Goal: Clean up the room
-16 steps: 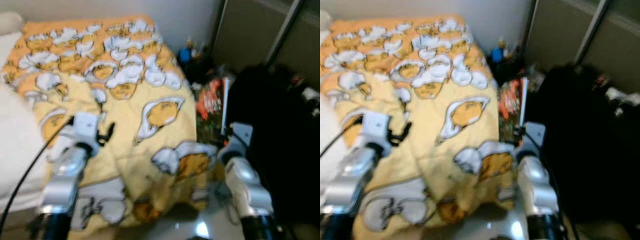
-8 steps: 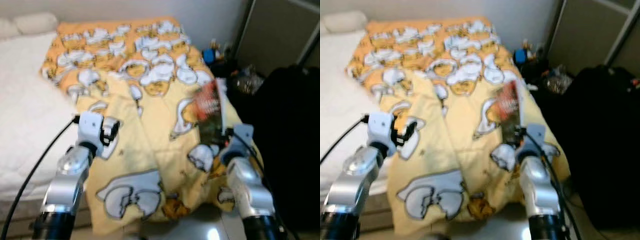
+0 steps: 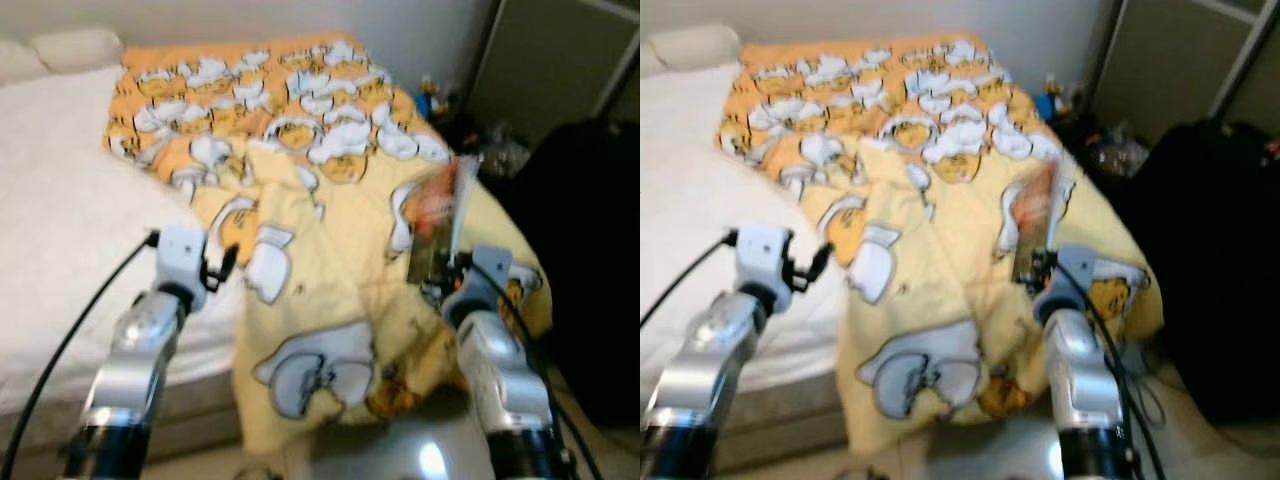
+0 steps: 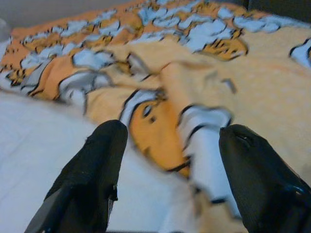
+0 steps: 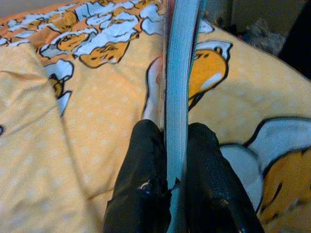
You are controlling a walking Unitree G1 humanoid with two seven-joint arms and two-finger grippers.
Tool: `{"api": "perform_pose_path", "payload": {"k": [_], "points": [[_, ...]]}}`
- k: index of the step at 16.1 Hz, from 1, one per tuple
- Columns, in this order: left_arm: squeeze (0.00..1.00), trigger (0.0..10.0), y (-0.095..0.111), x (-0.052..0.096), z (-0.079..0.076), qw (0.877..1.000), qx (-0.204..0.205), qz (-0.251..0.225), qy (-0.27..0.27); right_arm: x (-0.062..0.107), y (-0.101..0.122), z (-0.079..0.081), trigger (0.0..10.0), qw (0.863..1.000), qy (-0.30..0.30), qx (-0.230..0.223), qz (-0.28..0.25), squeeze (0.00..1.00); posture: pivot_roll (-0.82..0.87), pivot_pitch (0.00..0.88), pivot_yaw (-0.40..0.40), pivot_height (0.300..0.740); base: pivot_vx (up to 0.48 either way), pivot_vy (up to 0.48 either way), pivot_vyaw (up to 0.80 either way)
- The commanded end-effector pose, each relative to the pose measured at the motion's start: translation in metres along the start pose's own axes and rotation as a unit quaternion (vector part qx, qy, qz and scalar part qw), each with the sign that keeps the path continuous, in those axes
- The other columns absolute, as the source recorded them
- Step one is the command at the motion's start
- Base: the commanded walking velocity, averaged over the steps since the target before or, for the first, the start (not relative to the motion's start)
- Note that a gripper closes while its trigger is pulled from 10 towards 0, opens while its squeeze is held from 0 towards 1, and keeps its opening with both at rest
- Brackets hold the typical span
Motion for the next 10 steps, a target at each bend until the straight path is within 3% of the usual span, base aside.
{"api": "perform_pose_path", "payload": {"k": [1, 3, 10], "points": [[0.0, 10.0, 0.0072, -0.0034, -0.0013, 1.0, -0.004, -0.01, -0.001, -0.0021, 0.0152, 0.0042, 10.0, 1.0, 0.01, 0.004, -0.027, 0.0, 0.03, 0.0, 0.034, 0.74, 0.0, 0.382, -0.79], [0.0, 10.0, 0.0065, -0.0034, -0.0021, 1.0, -0.003, -0.009, 0.0, -0.0021, 0.0165, 0.0035, 10.0, 0.999, 0.012, 0.008, -0.031, 0.0, 0.03, 0.0, 0.034, 0.74, 0.0, 0.379, -0.7], [0.0, 10.0, 0.0071, -0.0052, -0.0027, 1.0, 0.0, -0.011, 0.0, -0.0038, 0.0226, 0.0027, 10.0, 0.999, 0.016, 0.029, -0.042, 0.0, 0.03, 0.0, 0.037, 0.74, 0.0, 0.376, 0.0]]}}
Point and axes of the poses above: a point about 5 cm out from each wrist's last joint towards the gripper, its own x axis pointing back from the gripper into the wrist, its own y axis along the axis of the wrist's last joint, z = x × y, the point moved 3 cm from there along -x, pointing out of the wrist towards the gripper
